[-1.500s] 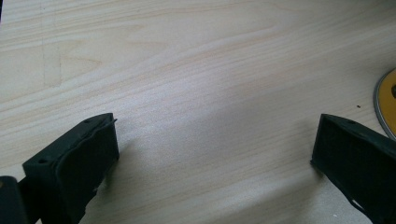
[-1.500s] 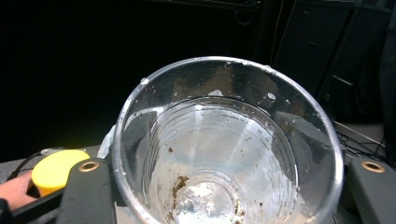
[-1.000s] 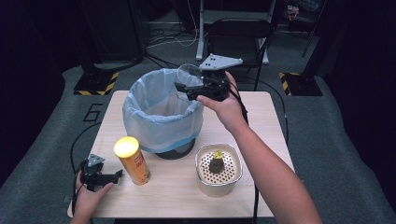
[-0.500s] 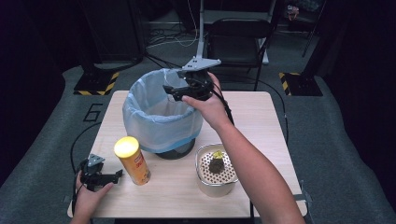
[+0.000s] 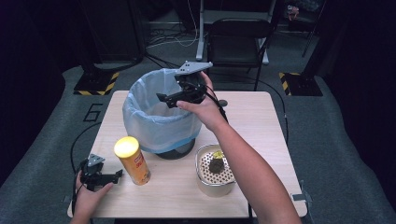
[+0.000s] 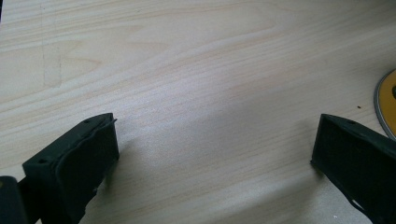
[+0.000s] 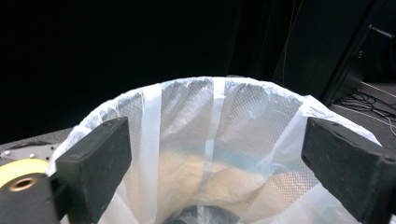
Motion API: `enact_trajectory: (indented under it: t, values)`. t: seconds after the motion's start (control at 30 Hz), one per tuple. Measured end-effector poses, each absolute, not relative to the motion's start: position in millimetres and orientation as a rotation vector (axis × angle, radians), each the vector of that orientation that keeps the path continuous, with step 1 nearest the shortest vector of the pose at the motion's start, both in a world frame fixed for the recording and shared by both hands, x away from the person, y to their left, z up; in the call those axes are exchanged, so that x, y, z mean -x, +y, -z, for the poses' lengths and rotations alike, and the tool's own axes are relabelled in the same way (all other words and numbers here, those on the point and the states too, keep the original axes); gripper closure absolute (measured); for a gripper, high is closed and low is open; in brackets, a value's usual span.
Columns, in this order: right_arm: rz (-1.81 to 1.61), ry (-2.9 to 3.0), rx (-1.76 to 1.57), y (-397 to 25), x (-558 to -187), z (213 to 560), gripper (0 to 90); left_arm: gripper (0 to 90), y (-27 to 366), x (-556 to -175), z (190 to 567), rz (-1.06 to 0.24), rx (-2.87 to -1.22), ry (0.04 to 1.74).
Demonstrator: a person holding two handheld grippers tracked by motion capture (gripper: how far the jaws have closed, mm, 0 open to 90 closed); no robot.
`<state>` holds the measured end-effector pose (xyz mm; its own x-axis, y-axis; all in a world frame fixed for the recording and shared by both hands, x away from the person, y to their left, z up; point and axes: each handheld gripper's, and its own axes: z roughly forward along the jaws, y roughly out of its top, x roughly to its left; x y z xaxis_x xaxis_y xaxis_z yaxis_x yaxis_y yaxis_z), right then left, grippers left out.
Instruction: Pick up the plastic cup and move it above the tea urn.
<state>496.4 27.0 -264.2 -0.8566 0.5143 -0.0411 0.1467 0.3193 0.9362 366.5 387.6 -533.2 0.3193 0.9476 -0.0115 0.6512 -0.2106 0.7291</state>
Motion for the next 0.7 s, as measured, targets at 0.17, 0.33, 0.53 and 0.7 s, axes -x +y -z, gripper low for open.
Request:
enact_trajectory:
  t: [0.17, 0.33, 0.53, 0.7]
  values:
    - [-1.579, 2.247, -0.591, 14.9, -491.5, 262.5, 11.2, 0.5, 387.8, -366.6, 533.0, -0.596, -1.942, 1.414]
    - [-1.607, 2.252, -0.592, -2.7, -485.3, 259.1, 13.8, 14.3, 390.4, -365.4, 527.9, -0.575, -1.934, 1.398]
    - [-1.597, 2.239, -0.601, -24.8, -477.8, 256.6, 13.8, 16.2, 390.2, -365.3, 525.8, -0.542, -1.939, 1.386]
    - [-1.586, 2.205, -0.603, -44.4, -469.6, 258.4, 14.2, 22.0, 390.3, -361.1, 519.1, -0.528, -1.89, 1.363]
